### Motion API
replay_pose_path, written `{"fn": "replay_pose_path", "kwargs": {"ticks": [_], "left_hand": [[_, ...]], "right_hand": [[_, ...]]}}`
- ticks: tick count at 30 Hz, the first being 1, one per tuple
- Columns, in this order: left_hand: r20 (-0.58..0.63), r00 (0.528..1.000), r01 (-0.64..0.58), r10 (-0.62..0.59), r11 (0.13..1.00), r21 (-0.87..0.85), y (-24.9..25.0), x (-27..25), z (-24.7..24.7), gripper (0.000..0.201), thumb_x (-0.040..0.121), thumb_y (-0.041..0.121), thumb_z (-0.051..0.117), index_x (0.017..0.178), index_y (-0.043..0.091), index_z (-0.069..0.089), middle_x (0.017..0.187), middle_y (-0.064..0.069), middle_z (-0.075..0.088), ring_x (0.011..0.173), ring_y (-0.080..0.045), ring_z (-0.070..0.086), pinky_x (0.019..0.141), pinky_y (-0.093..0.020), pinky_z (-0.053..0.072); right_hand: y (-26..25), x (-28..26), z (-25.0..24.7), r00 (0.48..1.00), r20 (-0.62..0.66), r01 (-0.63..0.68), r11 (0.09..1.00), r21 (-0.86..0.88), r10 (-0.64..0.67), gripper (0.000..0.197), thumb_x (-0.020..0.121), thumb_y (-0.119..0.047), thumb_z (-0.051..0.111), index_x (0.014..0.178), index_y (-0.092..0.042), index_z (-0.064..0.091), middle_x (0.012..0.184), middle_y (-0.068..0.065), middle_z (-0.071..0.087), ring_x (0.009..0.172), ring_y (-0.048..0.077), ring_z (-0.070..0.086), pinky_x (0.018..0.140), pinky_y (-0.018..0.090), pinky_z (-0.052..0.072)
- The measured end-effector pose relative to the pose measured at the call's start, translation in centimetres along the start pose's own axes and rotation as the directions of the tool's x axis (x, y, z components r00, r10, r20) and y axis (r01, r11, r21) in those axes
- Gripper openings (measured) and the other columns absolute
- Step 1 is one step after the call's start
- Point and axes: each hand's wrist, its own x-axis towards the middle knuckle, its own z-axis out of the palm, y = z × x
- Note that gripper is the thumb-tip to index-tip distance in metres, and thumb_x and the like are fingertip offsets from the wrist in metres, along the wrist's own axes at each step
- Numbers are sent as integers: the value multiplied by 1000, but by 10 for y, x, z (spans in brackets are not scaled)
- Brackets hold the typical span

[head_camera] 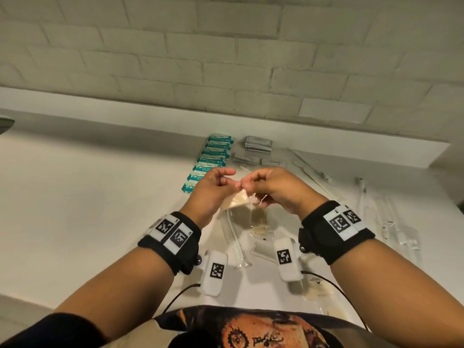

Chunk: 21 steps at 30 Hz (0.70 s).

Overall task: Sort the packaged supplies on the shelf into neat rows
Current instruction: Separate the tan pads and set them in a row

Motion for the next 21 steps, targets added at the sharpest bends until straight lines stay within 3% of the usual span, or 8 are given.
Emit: {"fn": "replay_pose_path", "kwargs": {"ticks": [1, 5, 9, 12, 15, 18, 21], "left_hand": [[-8, 1000, -6, 6, 1000, -26, 1, 0, 2, 29, 84, 0, 67, 106, 16, 56, 79, 0, 64, 75, -13, 63, 76, -27, 49], [-43, 998, 52, -56, 996, -75, 0, 0, 5, 29, 82, 1, 70, 103, 13, 55, 92, -8, 60, 82, -19, 64, 69, -28, 54], [-93, 990, 96, -108, 988, -120, 0, 1, 0, 25, 82, 5, 71, 103, 6, 57, 91, -10, 64, 79, -19, 66, 72, -31, 57], [-41, 989, 142, -143, 990, -26, 4, -2, 1, 14, 84, 8, 70, 94, 5, 62, 84, -9, 67, 70, -16, 65, 67, -24, 58], [-108, 993, 59, -43, 986, 154, 9, -3, -1, 2, 86, 14, 69, 85, 12, 68, 79, -3, 68, 70, -14, 63, 66, -24, 56], [-136, 984, -42, 118, 884, 466, 15, 3, -7, 11, 89, 26, 66, 88, 19, 74, 79, 4, 68, 77, -15, 63, 73, -30, 54], [-18, 973, -138, 231, 638, 758, 26, 6, -3, 18, 92, 31, 60, 90, 19, 73, 77, 10, 61, 79, -15, 59, 72, -27, 45]], "right_hand": [[2, -1, 0, 1000, -27, 16, 1000, 2, -16, 2, 86, -5, 67, 88, -6, 67, 72, 8, 64, 52, 14, 55, 49, 25, 47], [10, 1, -2, 972, -235, 52, 984, 172, -10, 14, 83, 6, 66, 78, -7, 61, 69, 9, 62, 57, 20, 57, 58, 33, 52], [17, -5, 1, 958, -283, 107, 975, 194, -48, 19, 82, 8, 65, 74, -8, 59, 68, 7, 62, 57, 17, 57, 57, 29, 51], [19, -7, 3, 944, -322, 154, 959, 238, -72, 19, 84, 7, 64, 75, -8, 58, 69, 9, 63, 58, 17, 59, 54, 24, 53], [22, -7, 1, 949, -307, 143, 964, 225, -69, 15, 86, 3, 65, 81, -9, 57, 76, 8, 65, 64, 15, 64, 61, 26, 52], [25, -6, -3, 927, -362, 120, 992, 38, -98, 9, 87, -9, 68, 90, -14, 61, 81, -1, 62, 71, 8, 57, 64, 18, 44], [23, -6, -7, 927, -355, 106, 992, -62, -122, 3, 88, -14, 66, 90, -16, 65, 80, -7, 62, 71, 4, 55, 66, 16, 42]]}}
